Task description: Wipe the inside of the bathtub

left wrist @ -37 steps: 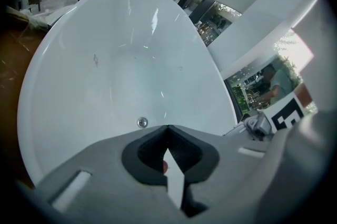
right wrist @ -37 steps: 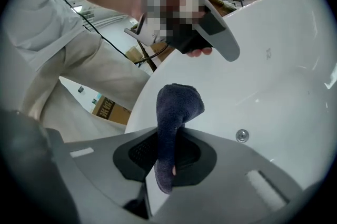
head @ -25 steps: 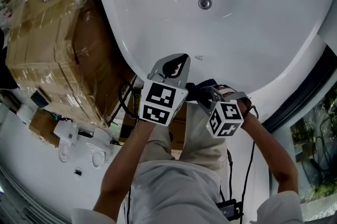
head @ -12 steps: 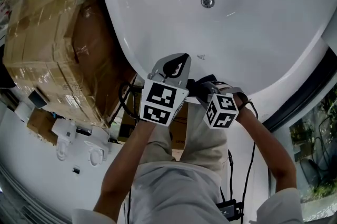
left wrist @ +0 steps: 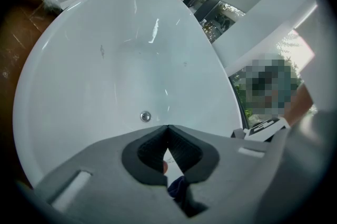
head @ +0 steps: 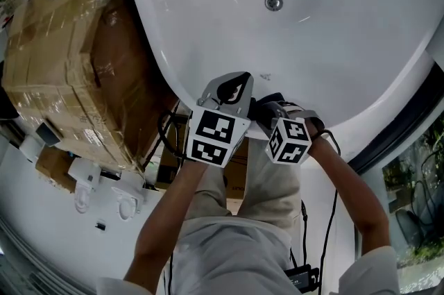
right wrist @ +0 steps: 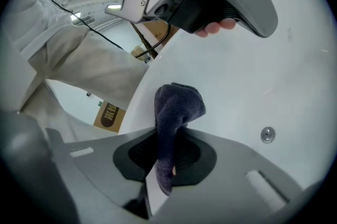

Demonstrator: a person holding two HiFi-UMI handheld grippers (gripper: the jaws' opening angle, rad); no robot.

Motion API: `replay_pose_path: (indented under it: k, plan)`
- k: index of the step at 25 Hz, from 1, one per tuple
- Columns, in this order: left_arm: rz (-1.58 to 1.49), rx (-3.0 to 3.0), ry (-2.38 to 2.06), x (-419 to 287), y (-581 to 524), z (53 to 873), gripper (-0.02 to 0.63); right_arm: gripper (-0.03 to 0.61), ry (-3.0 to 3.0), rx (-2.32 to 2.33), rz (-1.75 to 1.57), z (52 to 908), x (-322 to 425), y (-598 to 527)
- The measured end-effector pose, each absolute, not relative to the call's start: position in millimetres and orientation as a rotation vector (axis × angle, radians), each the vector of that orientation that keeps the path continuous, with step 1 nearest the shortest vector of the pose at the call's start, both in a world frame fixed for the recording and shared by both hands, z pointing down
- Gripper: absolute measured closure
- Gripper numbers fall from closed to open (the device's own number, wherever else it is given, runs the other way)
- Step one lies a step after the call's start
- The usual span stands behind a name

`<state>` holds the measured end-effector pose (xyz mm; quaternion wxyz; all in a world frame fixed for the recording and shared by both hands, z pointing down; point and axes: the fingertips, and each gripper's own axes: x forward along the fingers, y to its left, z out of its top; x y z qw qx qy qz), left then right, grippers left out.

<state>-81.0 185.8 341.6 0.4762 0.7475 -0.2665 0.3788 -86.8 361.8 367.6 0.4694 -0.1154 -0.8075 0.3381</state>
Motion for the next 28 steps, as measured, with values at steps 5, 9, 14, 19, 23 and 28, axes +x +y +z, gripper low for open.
replay_pose_path:
  k: [5, 9, 14, 19, 23, 28]
  plan:
    - [0.928, 1.830, -0.648, -78, 185, 345, 0.615, 0.529, -1.973, -0.257, 0.823, 382, -86, 356]
    - [0.930, 1.830, -0.649, -77, 184, 351, 0.615, 0.529, -1.967, -0.240, 0.812, 395, -85, 352]
    - [0.939, 1.823, -0.639, -76, 188, 358, 0.615, 0.531, -1.954, -0.221, 0.804, 412, -84, 347]
    - [0.944, 1.817, -0.636, -75, 188, 366, 0.615, 0.531, -1.944, -0.189, 0.801, 430, -81, 342]
    - [0.948, 1.816, -0.633, -74, 187, 372, 0.615, 0.531, -1.933, -0.177, 0.793, 444, -79, 337]
    - [0.954, 1.809, -0.631, -74, 186, 379, 0.615, 0.531, -1.920, -0.165, 0.771, 459, -79, 332]
